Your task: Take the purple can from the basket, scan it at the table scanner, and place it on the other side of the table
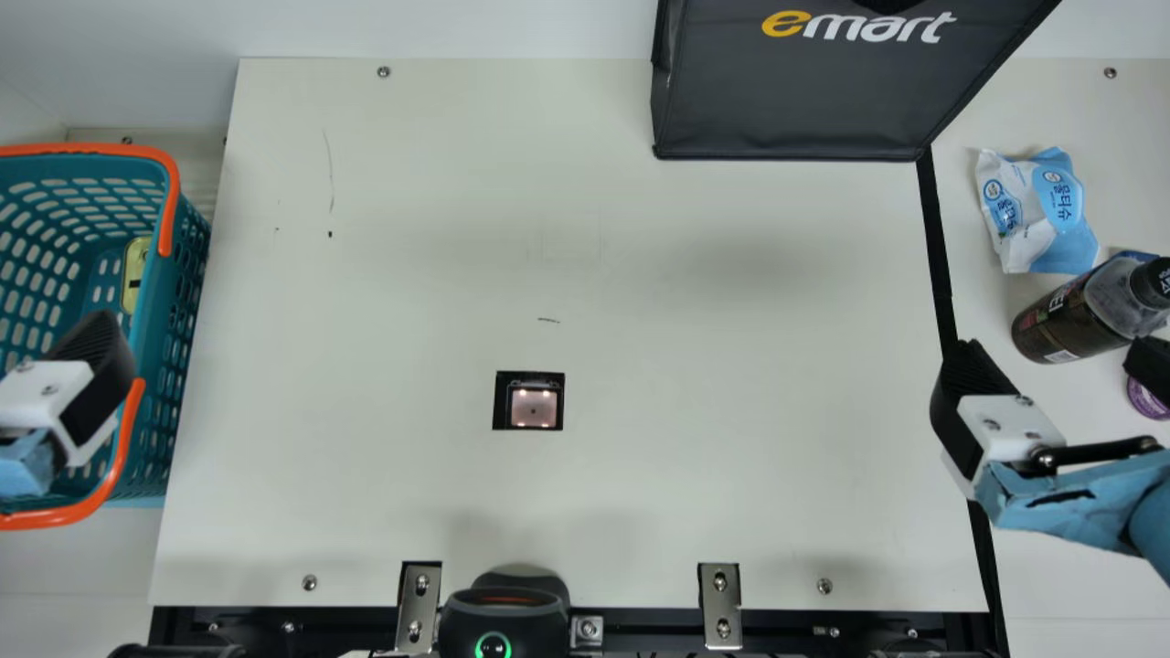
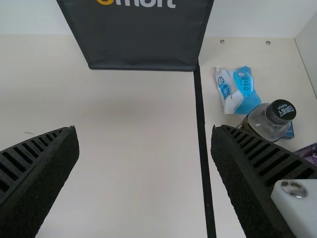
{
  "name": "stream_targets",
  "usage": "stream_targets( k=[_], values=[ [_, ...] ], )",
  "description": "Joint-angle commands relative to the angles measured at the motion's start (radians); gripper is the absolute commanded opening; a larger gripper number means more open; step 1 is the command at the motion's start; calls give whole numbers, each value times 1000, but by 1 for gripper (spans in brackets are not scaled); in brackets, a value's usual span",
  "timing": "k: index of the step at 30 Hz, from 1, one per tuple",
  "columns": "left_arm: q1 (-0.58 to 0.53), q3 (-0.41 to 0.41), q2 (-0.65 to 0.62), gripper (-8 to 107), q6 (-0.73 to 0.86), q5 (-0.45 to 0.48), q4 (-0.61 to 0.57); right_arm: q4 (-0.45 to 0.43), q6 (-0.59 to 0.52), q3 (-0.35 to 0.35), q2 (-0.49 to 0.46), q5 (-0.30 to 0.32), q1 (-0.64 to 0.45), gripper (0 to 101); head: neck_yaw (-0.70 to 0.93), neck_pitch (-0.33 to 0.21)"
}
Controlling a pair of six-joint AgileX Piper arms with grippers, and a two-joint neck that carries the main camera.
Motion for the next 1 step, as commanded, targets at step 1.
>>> stream_targets(
  k=[1],
  values=[
    [0,0,0,90,0,0,0,0,0,0,0,0,0,95,2,-26]
  ],
)
